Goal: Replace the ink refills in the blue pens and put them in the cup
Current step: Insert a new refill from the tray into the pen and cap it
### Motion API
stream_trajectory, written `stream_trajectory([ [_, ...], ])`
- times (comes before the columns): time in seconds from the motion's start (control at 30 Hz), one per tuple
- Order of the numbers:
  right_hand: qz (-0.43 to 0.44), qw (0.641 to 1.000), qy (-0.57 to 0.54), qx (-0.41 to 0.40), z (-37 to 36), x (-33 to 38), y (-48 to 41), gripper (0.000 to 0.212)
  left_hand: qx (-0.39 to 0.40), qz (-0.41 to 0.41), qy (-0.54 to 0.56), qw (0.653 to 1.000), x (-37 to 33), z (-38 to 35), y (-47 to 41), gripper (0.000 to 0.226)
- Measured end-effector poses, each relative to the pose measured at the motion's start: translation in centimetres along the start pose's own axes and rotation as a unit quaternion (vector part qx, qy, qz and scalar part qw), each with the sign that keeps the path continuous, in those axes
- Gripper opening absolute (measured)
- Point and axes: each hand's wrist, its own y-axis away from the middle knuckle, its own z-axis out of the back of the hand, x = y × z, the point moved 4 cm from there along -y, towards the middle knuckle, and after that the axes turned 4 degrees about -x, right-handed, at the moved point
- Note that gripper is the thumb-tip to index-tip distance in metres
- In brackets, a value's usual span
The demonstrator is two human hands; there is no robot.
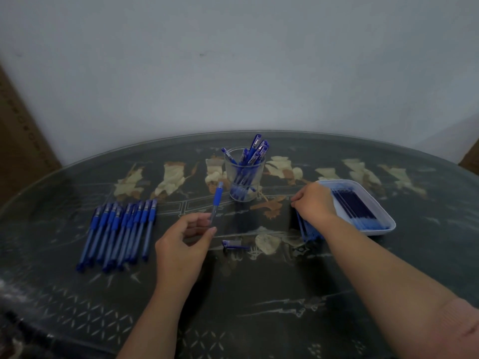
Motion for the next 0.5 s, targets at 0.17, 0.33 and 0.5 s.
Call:
stream_trajectory([
  [0.17,0.003,1.0,0.0,-0.002,0.1,0.1,0.1,0.014,-0.001,0.003,0.0,1.0,0.0,0.0,0.0,0.032],
  [0.33,0.023,1.0,0.001,-0.014,0.6,0.5,0.5,0.017,-0.001,0.004,-0.001,1.0,0.0,0.0,0.0,0.032],
  [0.5,0.03,0.997,-0.04,-0.058,2.8,0.2,0.9,0.016,-0.004,0.004,-0.001,1.0,-0.2,0.1,0.1,0.033],
])
